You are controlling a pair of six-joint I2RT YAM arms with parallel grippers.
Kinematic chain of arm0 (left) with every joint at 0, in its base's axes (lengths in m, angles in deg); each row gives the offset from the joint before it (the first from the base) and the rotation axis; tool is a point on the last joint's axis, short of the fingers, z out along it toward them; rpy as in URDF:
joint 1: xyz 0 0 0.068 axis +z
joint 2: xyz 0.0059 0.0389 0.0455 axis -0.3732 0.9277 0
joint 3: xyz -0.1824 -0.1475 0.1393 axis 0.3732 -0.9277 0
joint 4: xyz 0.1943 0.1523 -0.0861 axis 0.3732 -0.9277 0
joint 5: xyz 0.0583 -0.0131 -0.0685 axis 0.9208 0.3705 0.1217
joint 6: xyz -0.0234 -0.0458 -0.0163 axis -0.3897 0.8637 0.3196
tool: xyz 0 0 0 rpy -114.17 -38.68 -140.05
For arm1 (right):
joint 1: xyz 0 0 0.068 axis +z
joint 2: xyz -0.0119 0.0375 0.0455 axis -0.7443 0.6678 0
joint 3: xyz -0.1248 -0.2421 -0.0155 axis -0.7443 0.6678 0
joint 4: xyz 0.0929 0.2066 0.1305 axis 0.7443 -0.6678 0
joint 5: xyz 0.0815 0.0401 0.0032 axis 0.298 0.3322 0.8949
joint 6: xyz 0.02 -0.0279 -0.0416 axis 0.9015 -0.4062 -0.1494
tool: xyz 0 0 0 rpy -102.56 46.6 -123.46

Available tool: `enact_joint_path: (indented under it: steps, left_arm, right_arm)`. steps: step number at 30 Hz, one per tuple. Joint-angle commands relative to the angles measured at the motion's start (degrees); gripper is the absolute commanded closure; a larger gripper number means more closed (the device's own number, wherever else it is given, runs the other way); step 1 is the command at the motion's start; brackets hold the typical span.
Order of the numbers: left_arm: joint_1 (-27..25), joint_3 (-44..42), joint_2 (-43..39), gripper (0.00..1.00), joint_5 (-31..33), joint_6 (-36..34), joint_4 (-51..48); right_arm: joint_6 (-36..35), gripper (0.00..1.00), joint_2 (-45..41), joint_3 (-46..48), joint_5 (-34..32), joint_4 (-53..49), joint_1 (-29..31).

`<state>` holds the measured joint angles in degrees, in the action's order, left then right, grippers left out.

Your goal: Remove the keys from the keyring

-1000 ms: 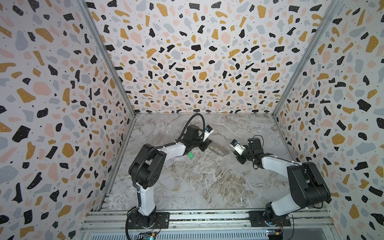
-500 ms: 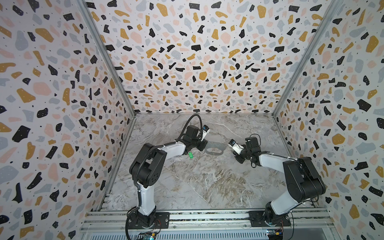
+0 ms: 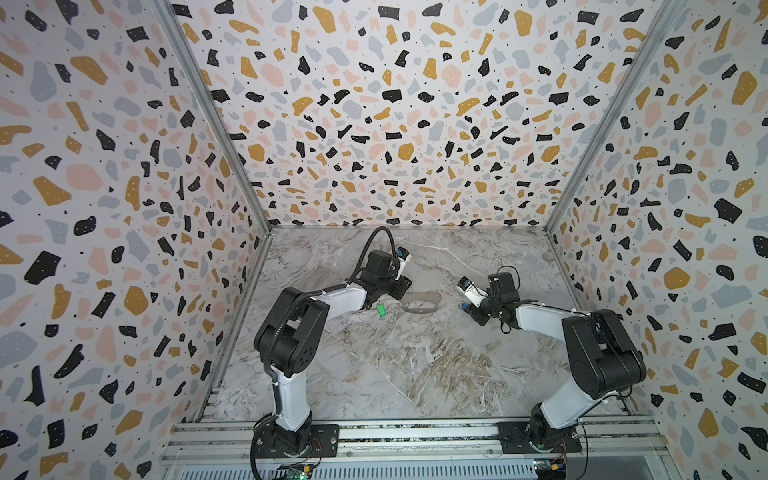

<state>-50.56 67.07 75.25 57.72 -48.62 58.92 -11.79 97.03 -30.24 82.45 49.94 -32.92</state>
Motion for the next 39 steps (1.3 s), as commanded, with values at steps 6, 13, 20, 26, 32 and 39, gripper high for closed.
enact_joint_path:
  steps: [6,13,20,26,32,39]
  left_arm:
    - [2.13,-9.41,-17.64,0.44,9.27,0.74,11.55]
    - [10.42,-27.81,-36.21,0.01,24.31,3.95,17.71]
    - [21.38,-45.33,-45.51,0.01,35.30,7.09,26.63]
    - [21.96,-58.61,-42.70,0.01,40.10,2.45,49.41]
    - [22.84,-60.62,-31.73,0.01,35.33,2.33,64.59]
    - [22.84,-55.82,-26.44,0.01,30.13,0.09,60.28]
  right_arm:
    - [9.24,0.30,-11.27,0.24,-2.37,8.43,-3.88]
    - [23.90,0.01,-18.61,14.87,-12.14,31.08,-11.59]
    - [25.80,0.01,-16.89,27.41,-16.27,47.54,-13.05]
    - [24.56,0.01,-13.65,26.86,-17.43,49.50,-12.72]
    - [24.18,0.01,-17.94,32.06,-15.27,54.99,-13.11]
    - [24.39,0.01,-19.27,33.68,-14.00,56.53,-14.09]
